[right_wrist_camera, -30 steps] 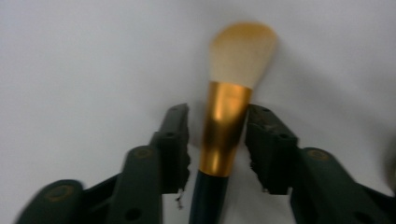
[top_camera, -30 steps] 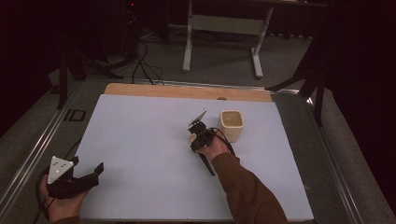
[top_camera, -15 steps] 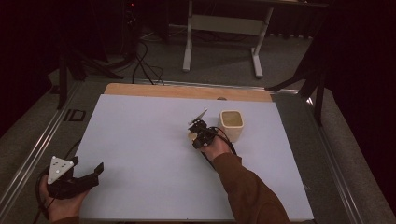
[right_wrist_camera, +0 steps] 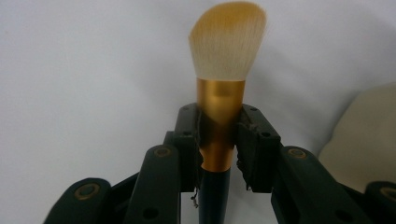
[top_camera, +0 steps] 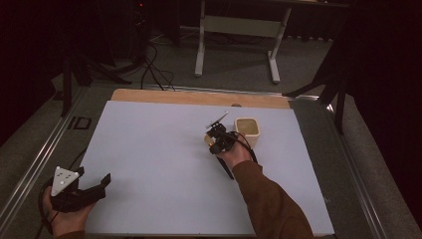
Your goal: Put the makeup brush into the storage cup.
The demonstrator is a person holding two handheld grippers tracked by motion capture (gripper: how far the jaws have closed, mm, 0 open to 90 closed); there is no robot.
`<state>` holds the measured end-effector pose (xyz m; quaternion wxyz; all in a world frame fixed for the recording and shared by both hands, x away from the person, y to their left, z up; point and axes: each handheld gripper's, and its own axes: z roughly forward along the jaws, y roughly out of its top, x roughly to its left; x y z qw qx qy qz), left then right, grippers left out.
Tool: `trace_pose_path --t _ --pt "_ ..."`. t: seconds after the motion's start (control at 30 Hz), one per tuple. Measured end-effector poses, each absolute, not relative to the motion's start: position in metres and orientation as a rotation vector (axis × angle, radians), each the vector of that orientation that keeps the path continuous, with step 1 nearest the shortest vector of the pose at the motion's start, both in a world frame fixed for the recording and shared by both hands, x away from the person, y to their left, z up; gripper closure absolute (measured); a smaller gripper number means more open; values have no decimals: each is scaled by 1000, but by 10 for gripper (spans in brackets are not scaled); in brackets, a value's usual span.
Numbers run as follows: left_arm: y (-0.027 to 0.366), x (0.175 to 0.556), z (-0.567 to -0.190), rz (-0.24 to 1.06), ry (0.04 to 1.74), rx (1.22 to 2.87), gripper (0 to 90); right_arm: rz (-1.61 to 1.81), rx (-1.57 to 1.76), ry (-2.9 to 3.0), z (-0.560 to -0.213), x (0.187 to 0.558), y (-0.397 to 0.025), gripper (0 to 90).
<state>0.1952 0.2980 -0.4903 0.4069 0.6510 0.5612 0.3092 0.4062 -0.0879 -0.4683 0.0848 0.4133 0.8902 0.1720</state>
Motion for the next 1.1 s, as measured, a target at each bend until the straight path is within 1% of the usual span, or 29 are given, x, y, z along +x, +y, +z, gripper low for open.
trace_pose_path --t 1.1 --pt "298 195 -490 779 1414 1640 126 661 1211 2581 -442 403 -104 706"
